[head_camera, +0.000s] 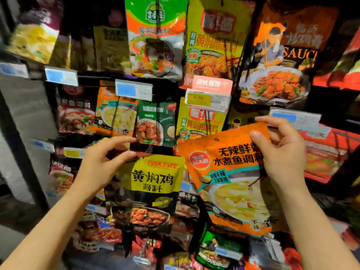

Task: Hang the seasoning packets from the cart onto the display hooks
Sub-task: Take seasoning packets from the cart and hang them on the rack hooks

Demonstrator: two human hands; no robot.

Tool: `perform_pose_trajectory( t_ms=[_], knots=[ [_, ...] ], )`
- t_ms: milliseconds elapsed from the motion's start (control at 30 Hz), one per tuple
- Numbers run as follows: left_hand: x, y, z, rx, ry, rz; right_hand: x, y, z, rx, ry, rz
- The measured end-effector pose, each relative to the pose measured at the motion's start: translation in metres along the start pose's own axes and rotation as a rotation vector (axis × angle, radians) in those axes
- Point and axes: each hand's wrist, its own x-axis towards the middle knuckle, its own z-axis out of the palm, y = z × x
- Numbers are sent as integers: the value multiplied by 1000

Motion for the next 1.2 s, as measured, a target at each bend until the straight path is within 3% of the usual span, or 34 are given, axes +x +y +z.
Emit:
perform_pose_trajectory(
  t_ms=[233,433,633,867,1200],
  knots=[
    [-14,-58,-92,25,-18,40,-28,-38,116,132,-55,63],
    [-16,-87,-134,23,-119,7,-39,-68,185,159,-201,62],
    [-12,-92,-155,-91,-47,-133,-36,-88,216,159,-276,25],
    [0,-85,-169,-47,26,-109,-27,-100,228,182,-312,-10],
    [1,-82,-194,115,82,6,-37,-96,265,-257,-532,-160]
  ],
)
